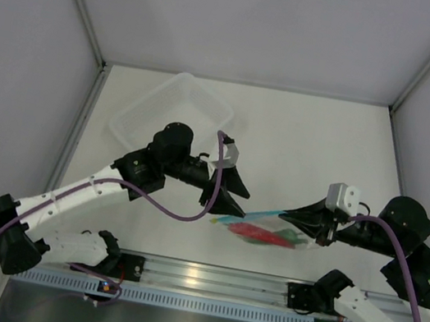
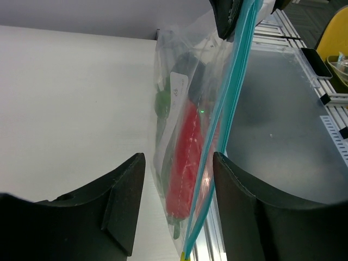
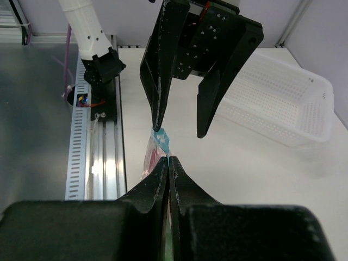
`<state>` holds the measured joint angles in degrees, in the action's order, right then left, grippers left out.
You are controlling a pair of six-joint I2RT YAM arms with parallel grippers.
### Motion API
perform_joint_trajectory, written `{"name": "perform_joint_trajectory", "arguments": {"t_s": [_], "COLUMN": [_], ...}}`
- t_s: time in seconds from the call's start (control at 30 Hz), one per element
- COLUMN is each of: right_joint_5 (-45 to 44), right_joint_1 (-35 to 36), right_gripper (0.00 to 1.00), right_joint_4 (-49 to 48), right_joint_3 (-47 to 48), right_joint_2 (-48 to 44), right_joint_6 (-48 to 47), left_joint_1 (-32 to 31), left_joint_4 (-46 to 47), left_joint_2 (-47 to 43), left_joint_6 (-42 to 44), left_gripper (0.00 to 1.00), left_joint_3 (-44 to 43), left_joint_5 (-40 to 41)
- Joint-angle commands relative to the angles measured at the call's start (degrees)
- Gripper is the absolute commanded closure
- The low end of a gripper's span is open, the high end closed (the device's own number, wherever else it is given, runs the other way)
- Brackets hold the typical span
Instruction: Open the zip-top bag and remove the fake food
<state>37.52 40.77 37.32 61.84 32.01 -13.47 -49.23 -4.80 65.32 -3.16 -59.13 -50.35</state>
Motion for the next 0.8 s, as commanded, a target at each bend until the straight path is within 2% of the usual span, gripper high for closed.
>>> {"name": "perform_joint_trajectory", "arguments": {"t_s": [0.0,0.43,0.5,0.57,0.6,0.7,0.77], "right_joint_5": [0.53,1.15,1.59,1.59,1.51,0.98,0.37], "right_joint_1": [0.89,0.97,0.97,0.89,0.89,0.89,0.89], "right_gripper": [1.0,1.0,1.0,1.0,1.0,1.0,1.0], "right_joint_4": [-4.45,-7.7,-8.66,-9.72,-10.16,-11.13,-11.04], "right_joint_3": [0.21,-0.93,-1.37,-2.25,-2.78,-3.4,-3.48], "right_joint_2": [0.25,1.13,1.3,1.39,1.39,1.56,1.65], "right_joint_6": [-0.32,1.87,2.05,2.57,2.66,3.19,2.93], "left_joint_1": [-0.07,-0.78,-0.78,-0.95,-1.04,-1.39,-1.39], "left_joint_4": [3.13,7.34,8.57,9.1,9.19,9.19,9.19], "left_joint_2": [0.33,0.69,0.51,0.95,1.12,1.74,1.65], "left_joint_6": [-0.44,-2.64,-2.91,-3.26,-3.26,-3.26,-3.52], "left_gripper": [0.42,0.49,0.55,0.65,0.8,0.99,1.0], "left_joint_3": [0.07,1.56,2.0,2.01,1.92,2.18,2.44], "left_joint_5": [-1.25,1.65,1.13,0.6,0.17,1.73,3.58]}}
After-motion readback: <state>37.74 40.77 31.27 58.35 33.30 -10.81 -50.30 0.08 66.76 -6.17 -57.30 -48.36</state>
